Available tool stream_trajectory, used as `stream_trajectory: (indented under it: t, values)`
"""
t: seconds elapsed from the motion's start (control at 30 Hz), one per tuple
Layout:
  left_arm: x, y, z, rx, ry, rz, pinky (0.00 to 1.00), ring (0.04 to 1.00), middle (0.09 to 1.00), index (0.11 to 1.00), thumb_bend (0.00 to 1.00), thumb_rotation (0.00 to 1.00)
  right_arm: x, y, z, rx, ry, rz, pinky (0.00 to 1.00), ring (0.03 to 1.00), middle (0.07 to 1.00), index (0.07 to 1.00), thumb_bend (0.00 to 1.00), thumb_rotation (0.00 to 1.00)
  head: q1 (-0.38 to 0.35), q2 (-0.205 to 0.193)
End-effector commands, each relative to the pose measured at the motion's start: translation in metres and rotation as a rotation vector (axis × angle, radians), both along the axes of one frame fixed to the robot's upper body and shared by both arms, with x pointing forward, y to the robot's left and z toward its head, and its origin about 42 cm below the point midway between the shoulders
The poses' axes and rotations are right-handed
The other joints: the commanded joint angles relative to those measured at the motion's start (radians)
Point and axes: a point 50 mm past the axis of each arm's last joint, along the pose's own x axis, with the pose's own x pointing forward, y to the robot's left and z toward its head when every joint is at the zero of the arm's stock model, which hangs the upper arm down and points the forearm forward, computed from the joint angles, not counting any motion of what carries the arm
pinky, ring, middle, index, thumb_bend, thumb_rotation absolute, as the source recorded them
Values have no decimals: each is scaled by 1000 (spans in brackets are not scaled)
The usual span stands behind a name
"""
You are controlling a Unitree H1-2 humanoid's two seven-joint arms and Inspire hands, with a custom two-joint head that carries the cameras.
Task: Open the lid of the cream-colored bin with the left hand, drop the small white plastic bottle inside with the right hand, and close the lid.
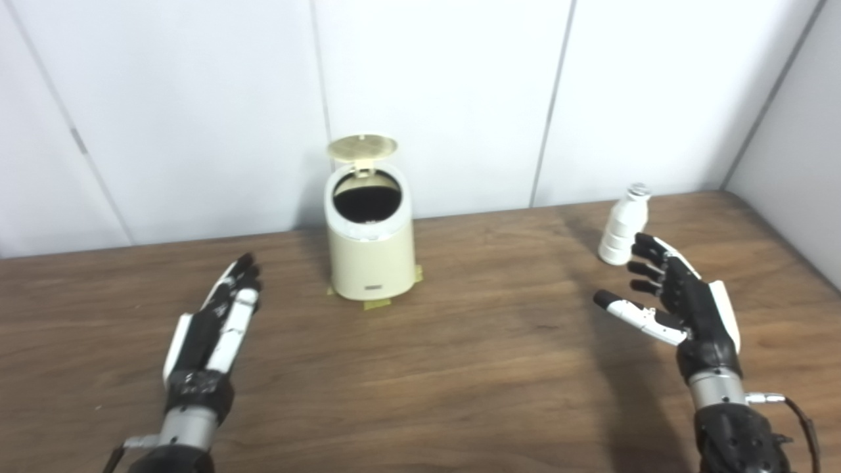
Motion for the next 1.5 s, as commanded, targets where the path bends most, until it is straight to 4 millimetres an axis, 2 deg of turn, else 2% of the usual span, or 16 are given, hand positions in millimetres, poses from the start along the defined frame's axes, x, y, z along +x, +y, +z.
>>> stream_trajectory:
  t: [0.0,0.1,0.23,0.4,0.5,0.6,0.7,0.8,0.9,0.97,1.0,1.1,1.2,1.47]
  values:
    - [6,-1,12,-2,-57,-14,976,950,950,971,371,625,5,-6,15,-33,-69,-23,737,794,828,829,840,280,-8,0]
    - [5,3,12,-1,-52,-13,992,954,956,975,350,599,6,-9,16,-25,-85,-48,744,833,847,828,850,267,-27,-1]
    - [5,8,12,23,-50,-1,975,953,958,977,360,617,12,-12,19,-68,-80,-78,752,843,861,838,830,250,-52,0]
    - [3,14,14,51,-45,-3,982,954,956,978,323,605,23,-18,26,-152,-59,-118,811,866,875,863,859,309,-72,4]
    - [4,19,14,46,-43,-10,999,965,964,987,288,545,34,-22,30,-187,-38,-140,825,872,879,863,862,313,-80,4]
    - [5,23,14,50,-43,-14,1000,968,966,992,296,512,49,-27,32,-221,-8,-151,814,880,894,875,862,325,-84,6]
    - [5,25,15,71,-44,-12,997,966,962,989,275,489,68,-33,31,-226,14,-156,738,875,911,883,872,305,-83,8]
    - [5,27,17,78,-41,-6,989,959,954,979,275,463,85,-39,31,-230,29,-161,776,891,917,890,885,281,-80,9]
    - [5,28,20,85,-43,-13,997,967,960,986,265,456,100,-43,33,-254,32,-154,753,880,908,889,889,261,-81,10]
    - [4,28,21,85,-43,-14,992,963,956,986,289,454,107,-43,36,-268,34,-150,660,828,892,884,889,246,-81,11]
    - [3,28,23,84,-44,-15,991,962,955,985,292,454,112,-44,39,-275,41,-149,645,819,889,883,888,241,-82,12]
    - [2,27,26,80,-47,-20,991,959,952,988,272,423,123,-45,44,-281,63,-155,717,856,911,893,863,215,-79,10]
    - [0,27,28,74,-52,-29,996,960,956,997,249,409,132,-48,45,-290,82,-161,699,829,892,888,855,165,-74,12]
    - [-2,26,36,70,-76,-43,1000,969,958,1000,246,400,149,-54,50,-287,114,-152,719,832,885,889,840,140,-77,12]
